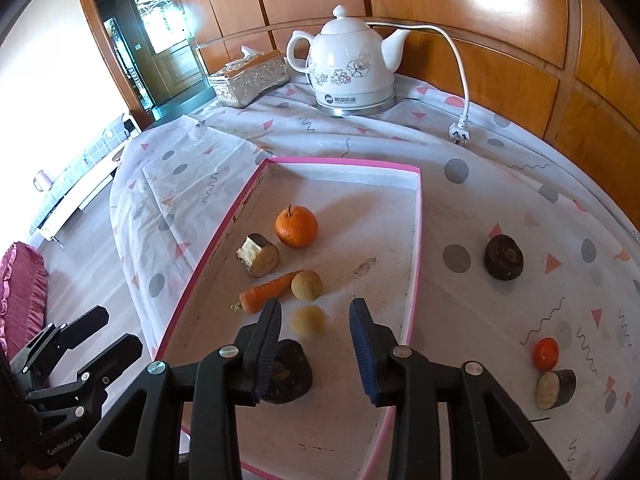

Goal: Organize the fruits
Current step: 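Carry the yellow fruit into the pink tray and open the right tool, then withdraw the right tool from the tray toward the table edge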

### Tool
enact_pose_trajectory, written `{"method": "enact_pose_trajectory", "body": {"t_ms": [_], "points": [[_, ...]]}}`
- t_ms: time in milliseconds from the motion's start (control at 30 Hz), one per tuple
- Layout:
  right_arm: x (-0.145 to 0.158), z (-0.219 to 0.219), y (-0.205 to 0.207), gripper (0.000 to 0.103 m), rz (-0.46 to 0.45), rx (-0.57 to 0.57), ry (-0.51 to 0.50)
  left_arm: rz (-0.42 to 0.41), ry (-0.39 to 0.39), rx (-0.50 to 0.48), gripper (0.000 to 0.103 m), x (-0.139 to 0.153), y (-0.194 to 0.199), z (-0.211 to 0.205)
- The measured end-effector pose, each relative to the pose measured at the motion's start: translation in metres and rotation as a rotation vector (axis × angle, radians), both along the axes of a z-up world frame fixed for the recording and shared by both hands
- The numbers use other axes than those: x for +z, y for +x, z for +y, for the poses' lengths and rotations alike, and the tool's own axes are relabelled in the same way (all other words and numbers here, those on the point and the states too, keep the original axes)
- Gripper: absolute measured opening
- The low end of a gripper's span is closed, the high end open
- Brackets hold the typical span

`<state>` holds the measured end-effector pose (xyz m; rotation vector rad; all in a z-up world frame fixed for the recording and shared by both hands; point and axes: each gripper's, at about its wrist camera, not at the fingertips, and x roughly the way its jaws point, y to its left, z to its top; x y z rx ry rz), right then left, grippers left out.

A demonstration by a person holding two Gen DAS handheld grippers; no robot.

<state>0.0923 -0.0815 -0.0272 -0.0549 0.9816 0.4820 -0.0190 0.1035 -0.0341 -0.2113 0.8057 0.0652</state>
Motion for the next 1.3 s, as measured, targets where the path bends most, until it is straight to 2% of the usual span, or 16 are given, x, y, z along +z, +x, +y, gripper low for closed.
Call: {"method": "enact_pose_trajectory", "body": {"t_ms": [467,833,1067,1300], "points": [[0.004,-0.04,-0.036,0.04,-0.085,-0.032,-0.148,0.002,0.081,-0.115,0.071,0.003,0.006,-0.036],[0.02,-0.086,-0.051,0.04,-0.123,-0.108,-0.168,-0.037,0.135,-0.229,0.071,0.014,0.008,-0.073],[0.029,-0.124,-0.056,0.04,-0.134,-0.184,-0.189,-0.031,0.144,-0.291,0.071,0.015,0.011,-0.093],[0.037,-0.165,-0.066,0.04,-0.147,-0.251,-0.207,-0.039,0.172,-0.405,0.071,0.018,0.014,-0.125]]}}
